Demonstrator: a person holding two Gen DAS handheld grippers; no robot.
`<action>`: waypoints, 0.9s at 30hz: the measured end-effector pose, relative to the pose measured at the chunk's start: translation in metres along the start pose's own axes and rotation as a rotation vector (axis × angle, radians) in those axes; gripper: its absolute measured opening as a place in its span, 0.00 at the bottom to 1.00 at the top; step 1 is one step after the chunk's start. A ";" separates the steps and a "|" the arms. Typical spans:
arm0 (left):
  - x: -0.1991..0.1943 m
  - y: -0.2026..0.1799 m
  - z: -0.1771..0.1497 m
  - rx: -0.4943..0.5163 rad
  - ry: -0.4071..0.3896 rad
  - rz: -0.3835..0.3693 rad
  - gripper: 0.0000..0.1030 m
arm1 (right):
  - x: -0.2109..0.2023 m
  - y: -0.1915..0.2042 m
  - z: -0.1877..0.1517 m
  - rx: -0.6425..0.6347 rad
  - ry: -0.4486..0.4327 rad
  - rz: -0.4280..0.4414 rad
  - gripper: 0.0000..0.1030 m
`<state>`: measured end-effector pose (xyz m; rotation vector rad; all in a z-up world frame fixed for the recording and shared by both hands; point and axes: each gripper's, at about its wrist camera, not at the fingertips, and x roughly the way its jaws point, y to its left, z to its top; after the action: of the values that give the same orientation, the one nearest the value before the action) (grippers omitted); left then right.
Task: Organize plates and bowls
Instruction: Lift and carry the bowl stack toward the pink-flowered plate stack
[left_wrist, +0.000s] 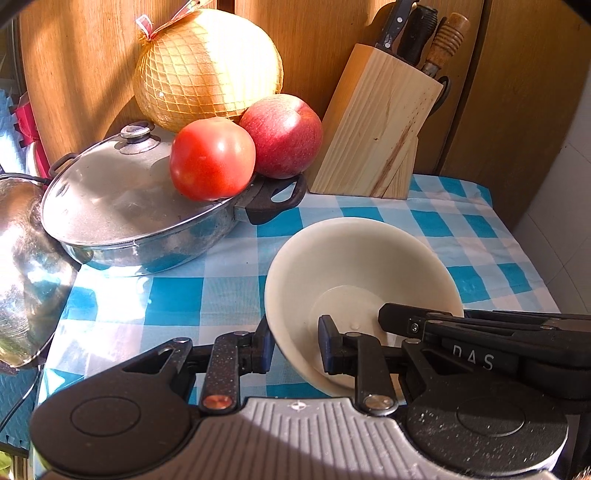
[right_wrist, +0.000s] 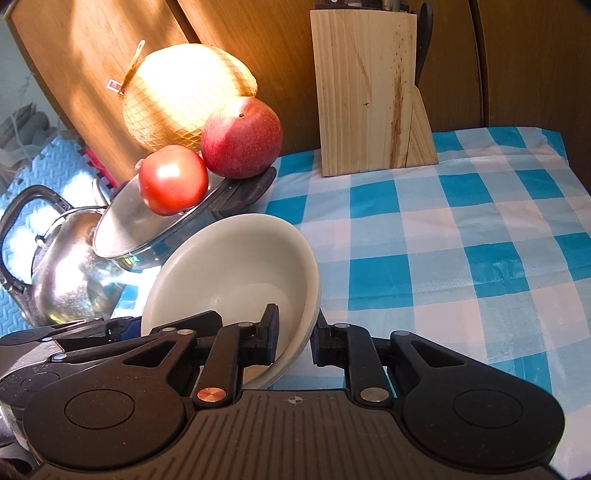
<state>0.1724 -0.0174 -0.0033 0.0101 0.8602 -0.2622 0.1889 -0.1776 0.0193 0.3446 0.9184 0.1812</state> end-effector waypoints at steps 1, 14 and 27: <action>-0.002 0.000 0.000 0.000 -0.004 -0.002 0.18 | -0.003 0.000 0.000 -0.001 -0.005 0.000 0.23; -0.032 -0.006 -0.004 0.010 -0.070 -0.023 0.18 | -0.033 0.008 -0.004 -0.025 -0.065 0.007 0.23; -0.070 -0.011 -0.024 0.032 -0.133 -0.055 0.19 | -0.067 0.014 -0.027 -0.024 -0.115 0.023 0.23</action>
<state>0.1083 -0.0100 0.0350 -0.0007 0.7246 -0.3247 0.1273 -0.1783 0.0591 0.3403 0.7986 0.1909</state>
